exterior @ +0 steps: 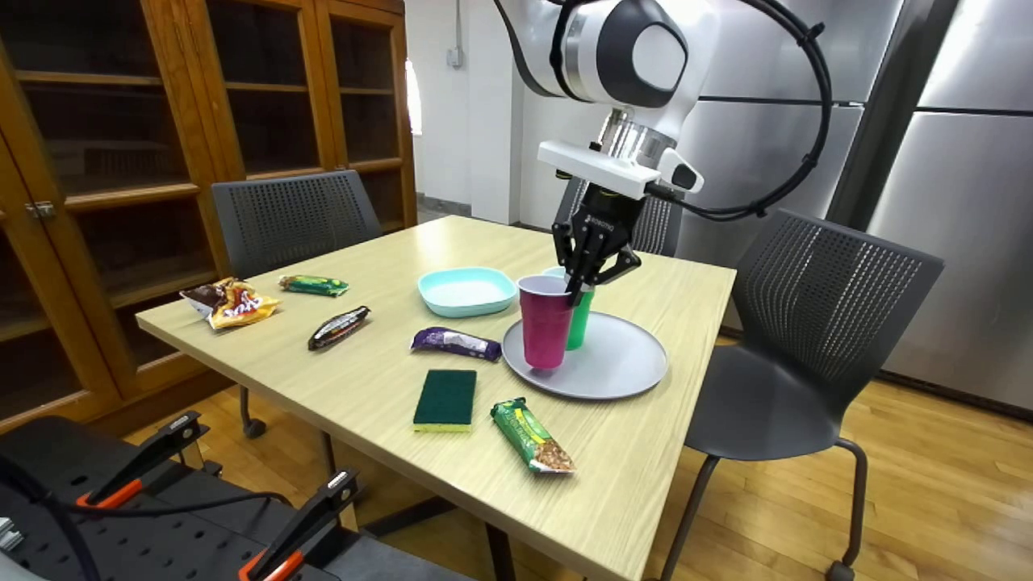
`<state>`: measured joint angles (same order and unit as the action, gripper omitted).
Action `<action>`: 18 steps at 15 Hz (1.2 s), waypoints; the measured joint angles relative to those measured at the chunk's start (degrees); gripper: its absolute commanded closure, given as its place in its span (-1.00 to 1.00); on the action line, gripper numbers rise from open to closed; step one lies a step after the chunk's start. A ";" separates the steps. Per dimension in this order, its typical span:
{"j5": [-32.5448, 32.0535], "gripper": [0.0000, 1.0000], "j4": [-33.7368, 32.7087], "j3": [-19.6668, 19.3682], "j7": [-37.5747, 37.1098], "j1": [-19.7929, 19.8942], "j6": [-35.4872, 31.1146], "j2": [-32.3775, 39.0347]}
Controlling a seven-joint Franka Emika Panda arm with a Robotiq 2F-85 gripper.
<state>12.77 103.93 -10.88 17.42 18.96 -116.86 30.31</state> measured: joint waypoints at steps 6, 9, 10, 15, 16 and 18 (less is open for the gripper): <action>0.00 0.97 -2.14 0.46 -0.02 0.54 0.85 2.08; 0.00 0.35 -2.74 0.60 -0.04 0.65 0.95 2.77; 0.00 0.24 -2.89 0.60 -0.04 0.65 0.96 2.92; 0.00 -0.49 -3.27 0.62 -0.05 0.67 0.99 3.06; 0.00 -0.65 -3.35 0.63 -0.05 0.67 0.99 3.06; 0.00 -0.96 -3.54 0.65 -0.05 0.67 1.00 3.05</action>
<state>12.77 100.38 -10.23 17.37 19.63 -115.86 33.36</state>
